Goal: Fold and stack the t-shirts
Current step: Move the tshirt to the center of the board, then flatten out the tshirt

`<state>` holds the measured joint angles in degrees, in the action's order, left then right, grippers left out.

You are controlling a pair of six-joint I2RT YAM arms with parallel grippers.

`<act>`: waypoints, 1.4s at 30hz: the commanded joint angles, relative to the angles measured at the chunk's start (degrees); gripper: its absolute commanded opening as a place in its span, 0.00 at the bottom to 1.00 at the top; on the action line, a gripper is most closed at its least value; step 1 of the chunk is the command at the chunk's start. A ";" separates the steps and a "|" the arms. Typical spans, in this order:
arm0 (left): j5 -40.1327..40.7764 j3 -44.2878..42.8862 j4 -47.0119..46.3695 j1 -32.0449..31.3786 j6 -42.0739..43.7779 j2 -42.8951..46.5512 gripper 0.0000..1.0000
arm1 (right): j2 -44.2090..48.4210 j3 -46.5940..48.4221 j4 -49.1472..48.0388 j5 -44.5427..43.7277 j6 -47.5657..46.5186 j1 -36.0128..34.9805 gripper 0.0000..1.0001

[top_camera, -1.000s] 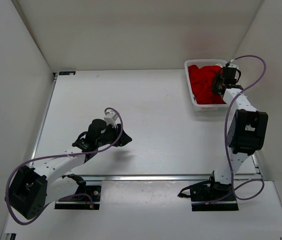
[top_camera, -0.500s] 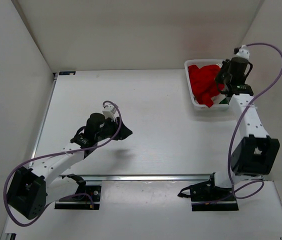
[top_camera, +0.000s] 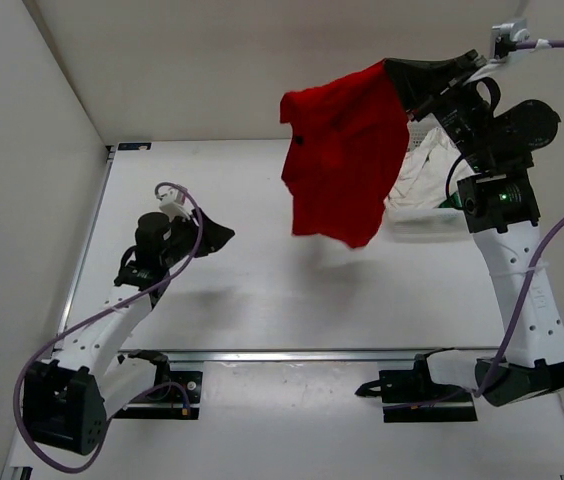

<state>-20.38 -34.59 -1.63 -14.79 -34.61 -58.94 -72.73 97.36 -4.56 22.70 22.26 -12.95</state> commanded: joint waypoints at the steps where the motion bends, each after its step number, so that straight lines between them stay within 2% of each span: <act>1: -1.42 0.57 -0.13 3.09 -1.60 4.53 0.56 | -0.84 -6.53 -7.29 9.01 8.47 3.79 0.00; 4: -0.19 1.28 0.32 2.40 -1.51 4.71 0.58 | -2.24 -18.67 -15.99 16.31 17.53 8.28 0.00; 6: 0.51 3.29 -1.00 0.73 -2.12 3.66 0.57 | -5.13 -27.18 -21.87 18.86 20.00 8.81 0.00; 10: 6.57 5.32 -1.19 -7.43 -1.26 -0.12 0.60 | -11.37 -32.58 -18.92 15.98 16.78 9.44 0.00; 12: 7.46 6.11 -1.10 -9.89 -0.81 -3.28 0.59 | -13.66 -33.29 -16.20 11.94 15.63 10.40 0.11; 13: 7.29 6.81 -1.18 -11.22 -0.55 -3.81 0.58 | -14.19 -32.94 -14.36 11.50 14.66 10.31 0.21; 14: 8.59 7.51 -1.01 -11.75 -0.20 -4.43 0.59 | -14.37 -32.76 -13.03 9.32 14.39 10.31 0.27; 16: 12.19 8.74 -0.13 -14.38 0.76 -5.13 0.58 | -13.32 -32.06 -6.03 2.30 9.41 8.48 0.46; 17: 12.47 9.01 0.39 -14.83 1.12 -5.05 0.56 | -11.66 -32.76 -3.64 -2.96 7.47 6.55 0.51; 18: 13.08 9.19 1.01 -15.09 1.91 -4.87 0.56 | -10.78 -33.11 -2.75 -5.19 6.14 5.84 0.52; 20: 15.71 9.10 4.95 -17.19 3.66 -4.34 0.56 | -7.35 -37.32 -0.90 -12.48 3.94 0.59 0.49; 21: 17.46 8.84 6.01 -17.55 4.54 -3.91 0.56 | -4.99 -40.64 -1.24 -15.81 3.06 -0.57 0.35; 23: 19.32 8.40 9.18 -19.57 5.60 -4.78 0.57 | -2.34 -46.80 -0.28 -20.22 1.47 -6.62 0.12; 25: 19.33 8.13 11.20 -20.01 6.31 -6.97 0.59 | -1.54 -50.23 1.64 -24.35 -0.63 -9.45 0.03; 26: 19.07 8.13 11.21 -20.02 7.01 -8.02 0.60 | -1.80 -51.99 3.57 -25.50 -0.90 -11.11 0.04; 27: 18.89 8.83 11.30 -20.28 6.58 -8.21 0.61 | -1.63 -52.27 3.59 -25.68 -1.08 -11.65 0.07; 29: 17.05 9.36 9.90 -20.90 6.49 -10.05 0.63 | -1.80 -55.60 3.77 -25.33 -1.60 -14.20 0.34; 30: 15.91 9.80 8.85 -20.98 6.57 -11.19 0.63 | -2.32 -56.83 3.07 -26.47 -1.52 -14.99 0.45; 32: 12.92 10.07 6.83 -21.33 5.79 -13.30 0.61 | -3.72 -57.46 2.10 -25.35 -1.35 -14.83 0.53; 34: 12.04 10.85 4.98 -21.86 5.00 -14.80 0.56 | -5.13 -55.98 1.66 -24.46 -1.95 -15.61 0.58; 36: 11.16 10.42 3.13 -22.39 4.73 -15.77 0.51 | -7.85 -53.78 0.34 -27.25 -4.67 -18.24 0.62; 42: 9.40 10.07 2.16 -21.78 4.12 -16.47 0.30 | -18.13 -47.89 -0.36 -29.55 -6.35 -20.97 0.64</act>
<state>-8.86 -25.43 -0.32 -36.56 -30.37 -75.24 -87.50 46.33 -1.43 -4.10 17.78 -33.34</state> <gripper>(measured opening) 0.314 0.635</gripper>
